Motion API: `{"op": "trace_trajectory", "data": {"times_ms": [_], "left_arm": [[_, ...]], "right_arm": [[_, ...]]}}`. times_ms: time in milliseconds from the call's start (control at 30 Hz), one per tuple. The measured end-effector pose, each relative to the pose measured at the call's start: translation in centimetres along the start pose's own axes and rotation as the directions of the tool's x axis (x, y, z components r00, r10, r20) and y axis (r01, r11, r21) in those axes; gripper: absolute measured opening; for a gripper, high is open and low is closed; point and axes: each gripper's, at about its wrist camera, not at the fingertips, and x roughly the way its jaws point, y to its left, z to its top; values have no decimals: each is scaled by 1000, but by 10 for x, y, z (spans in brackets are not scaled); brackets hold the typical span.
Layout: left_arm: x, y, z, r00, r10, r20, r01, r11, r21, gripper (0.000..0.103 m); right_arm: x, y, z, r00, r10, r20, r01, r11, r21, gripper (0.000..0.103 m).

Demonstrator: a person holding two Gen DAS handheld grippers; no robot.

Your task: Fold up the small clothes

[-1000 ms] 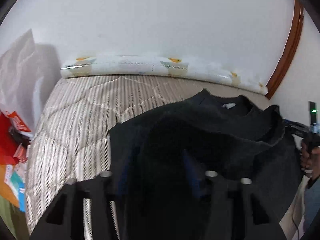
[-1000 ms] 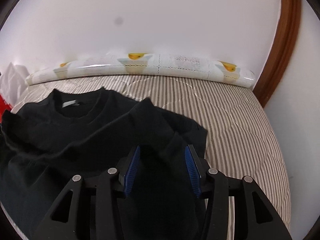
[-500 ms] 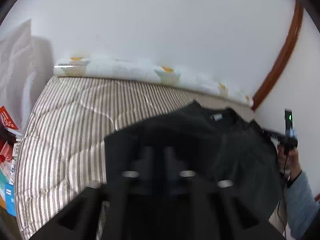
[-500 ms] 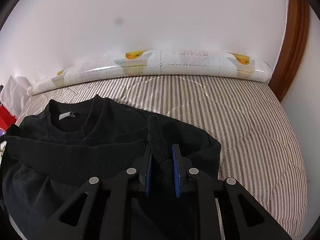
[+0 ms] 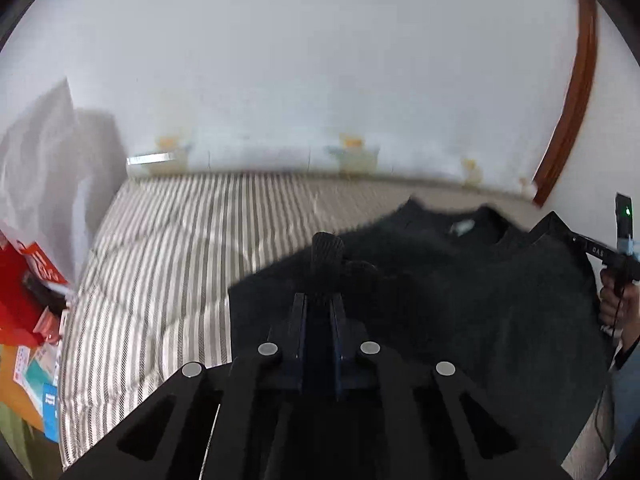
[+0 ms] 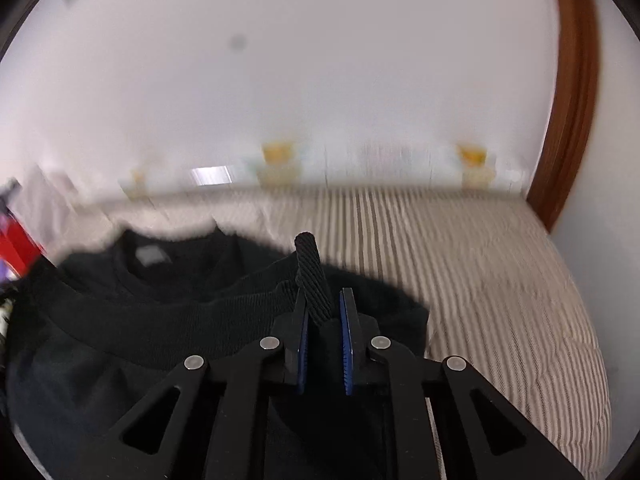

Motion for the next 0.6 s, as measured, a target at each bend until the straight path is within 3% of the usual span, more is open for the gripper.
{"op": "trace_trajectory", "data": {"times_ms": [33, 100, 267, 333, 500, 600], "left_arm": [[1, 0, 1, 1000, 7, -5, -7, 1000, -7, 10], [13, 1, 3, 999, 24, -42, -24, 1000, -11, 10], [36, 1, -3, 994, 39, -103, -43, 998, -41, 10], [34, -1, -3, 994, 50, -100, -53, 998, -33, 14], [29, -10, -6, 988, 83, -129, -84, 996, 4, 23], [21, -15, -12, 985, 110, -133, -108, 994, 21, 32]], "right_arm": [[-9, -5, 2, 999, 19, 43, -20, 999, 25, 13], [-8, -8, 4, 999, -3, 39, 1, 999, 47, 13], [42, -8, -7, 986, -95, -137, 100, 995, 23, 14], [46, -8, -7, 981, -102, -164, 108, 994, 23, 17], [19, -1, -16, 974, -143, -173, 147, 989, 9, 32], [-7, 3, -33, 973, -157, -169, 157, 987, -19, 34]]}}
